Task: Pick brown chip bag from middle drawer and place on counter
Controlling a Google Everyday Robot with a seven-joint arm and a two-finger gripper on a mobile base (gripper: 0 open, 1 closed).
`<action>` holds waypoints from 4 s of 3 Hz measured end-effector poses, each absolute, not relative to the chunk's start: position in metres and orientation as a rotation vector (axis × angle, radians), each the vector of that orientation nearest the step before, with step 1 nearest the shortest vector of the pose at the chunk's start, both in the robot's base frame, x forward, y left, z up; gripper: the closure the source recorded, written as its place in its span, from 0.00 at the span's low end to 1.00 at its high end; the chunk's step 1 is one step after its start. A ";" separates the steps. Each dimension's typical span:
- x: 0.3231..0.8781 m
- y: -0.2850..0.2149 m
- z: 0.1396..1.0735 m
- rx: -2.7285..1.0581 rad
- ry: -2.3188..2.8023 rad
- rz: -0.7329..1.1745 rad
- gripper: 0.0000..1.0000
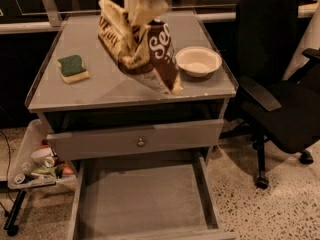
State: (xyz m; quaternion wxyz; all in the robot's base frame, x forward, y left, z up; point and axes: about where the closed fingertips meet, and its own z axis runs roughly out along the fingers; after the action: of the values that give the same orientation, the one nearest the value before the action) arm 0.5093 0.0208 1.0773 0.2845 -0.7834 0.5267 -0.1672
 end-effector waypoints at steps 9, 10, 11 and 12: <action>0.684 0.056 1.035 -1.986 1.443 -0.324 1.00; 0.660 0.068 1.007 -2.004 1.469 -0.268 1.00; 0.654 0.072 0.982 -2.057 1.481 -0.258 0.81; 0.654 0.072 0.982 -2.057 1.481 -0.258 0.58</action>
Offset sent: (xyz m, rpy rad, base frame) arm 0.0171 0.0142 0.0183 0.0497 -0.0337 0.0266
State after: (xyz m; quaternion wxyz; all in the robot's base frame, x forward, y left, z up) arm 0.6541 0.0717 0.9822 0.2927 -0.7720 0.5558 -0.0969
